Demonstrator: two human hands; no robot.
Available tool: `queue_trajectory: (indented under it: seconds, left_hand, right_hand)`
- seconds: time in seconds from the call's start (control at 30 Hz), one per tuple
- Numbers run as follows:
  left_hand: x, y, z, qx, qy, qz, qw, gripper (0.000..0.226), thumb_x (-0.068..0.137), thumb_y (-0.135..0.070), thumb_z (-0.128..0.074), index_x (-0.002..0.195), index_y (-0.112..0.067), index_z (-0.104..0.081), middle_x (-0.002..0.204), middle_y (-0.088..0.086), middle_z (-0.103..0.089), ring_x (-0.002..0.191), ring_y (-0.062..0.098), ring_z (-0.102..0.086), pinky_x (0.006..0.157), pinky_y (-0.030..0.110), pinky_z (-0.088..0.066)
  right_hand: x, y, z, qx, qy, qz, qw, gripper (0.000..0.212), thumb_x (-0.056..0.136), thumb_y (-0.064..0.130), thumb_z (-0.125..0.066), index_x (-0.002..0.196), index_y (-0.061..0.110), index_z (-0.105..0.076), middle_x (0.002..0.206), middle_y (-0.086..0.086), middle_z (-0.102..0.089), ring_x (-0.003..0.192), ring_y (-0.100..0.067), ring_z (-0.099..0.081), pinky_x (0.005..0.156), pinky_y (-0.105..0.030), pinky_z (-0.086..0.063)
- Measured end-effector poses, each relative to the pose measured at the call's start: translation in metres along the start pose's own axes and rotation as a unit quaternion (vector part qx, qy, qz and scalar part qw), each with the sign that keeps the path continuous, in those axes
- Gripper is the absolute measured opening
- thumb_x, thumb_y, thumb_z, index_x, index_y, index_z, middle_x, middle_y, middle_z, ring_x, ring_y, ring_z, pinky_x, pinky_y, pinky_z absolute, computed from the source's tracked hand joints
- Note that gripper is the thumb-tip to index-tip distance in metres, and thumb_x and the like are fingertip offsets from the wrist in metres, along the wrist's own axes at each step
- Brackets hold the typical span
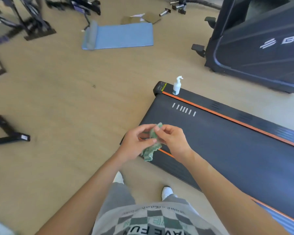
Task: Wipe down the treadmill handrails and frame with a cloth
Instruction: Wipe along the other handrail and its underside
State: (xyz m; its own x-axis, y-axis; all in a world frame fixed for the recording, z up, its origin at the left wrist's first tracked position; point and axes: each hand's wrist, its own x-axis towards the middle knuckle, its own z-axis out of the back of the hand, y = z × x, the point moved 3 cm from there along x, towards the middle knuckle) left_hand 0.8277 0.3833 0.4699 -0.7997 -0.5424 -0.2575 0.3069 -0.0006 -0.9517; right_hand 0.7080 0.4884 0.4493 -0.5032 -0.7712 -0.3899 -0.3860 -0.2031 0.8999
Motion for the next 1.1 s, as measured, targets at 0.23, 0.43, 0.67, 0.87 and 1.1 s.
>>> queue_trajectory:
  seconds: [0.23, 0.43, 0.67, 0.87, 1.1]
  left_hand:
    - [0.054, 0.033, 0.118, -0.095, -0.032, 0.046, 0.994, 0.031, 0.103, 0.003, -0.050, 0.114, -0.016, -0.072, 0.093, -0.009, -0.079, 0.085, 0.006, -0.073, 0.076, 0.023, -0.059]
    - [0.103, 0.078, 0.266, -0.095, -0.085, 0.060, 0.990, 0.017, 0.103, -0.005, -0.055, 0.103, -0.006, -0.071, 0.080, -0.008, -0.073, 0.072, 0.002, -0.065, 0.069, 0.018, -0.051]
    - [0.171, 0.066, 0.394, -0.055, -0.047, 0.019, 0.997, 0.019, 0.100, -0.013, -0.063, 0.082, -0.011, -0.067, 0.064, -0.009, -0.056, 0.062, 0.003, -0.047, 0.059, 0.021, -0.036]
    - [0.268, 0.043, 0.402, 0.042, 0.147, -0.033, 0.988, 0.022, 0.099, -0.019, -0.065, 0.078, -0.024, -0.068, 0.064, -0.017, -0.051, 0.063, 0.005, -0.043, 0.059, 0.021, -0.035]
    - [0.410, 0.023, 0.391, 0.099, 0.216, -0.023, 0.971, 0.010, 0.086, -0.026, -0.078, 0.088, -0.025, -0.067, 0.081, -0.004, -0.069, 0.073, 0.008, -0.058, 0.071, 0.024, -0.047]
  right_hand:
    - [0.084, -0.004, -0.086, -0.076, -0.048, 0.030, 0.995, 0.021, 0.079, -0.005, -0.079, 0.085, 0.012, -0.069, 0.084, -0.016, -0.068, 0.078, -0.022, -0.063, 0.078, -0.042, -0.056]
    - [0.163, -0.009, -0.179, -0.163, -0.141, 0.022, 0.976, 0.037, 0.087, -0.008, -0.059, 0.108, 0.020, -0.069, 0.080, 0.001, -0.055, 0.071, -0.011, -0.052, 0.064, -0.018, -0.048]
    - [0.242, -0.004, -0.251, -0.301, -0.160, -0.016, 0.940, 0.019, 0.096, 0.011, -0.061, 0.111, 0.015, -0.072, 0.104, -0.006, -0.065, 0.087, -0.010, -0.060, 0.068, -0.004, -0.044]
    - [0.310, 0.020, -0.275, -0.274, -0.105, 0.011, 0.956, 0.054, 0.080, 0.023, -0.080, 0.129, 0.030, -0.060, 0.124, 0.014, -0.064, 0.114, 0.002, -0.056, 0.090, -0.005, -0.040]
    - [0.426, 0.061, -0.257, -0.136, -0.119, 0.001, 0.984, 0.018, 0.084, 0.024, -0.078, 0.098, 0.012, -0.075, 0.089, -0.014, -0.074, 0.079, -0.012, -0.066, 0.080, -0.033, -0.054]
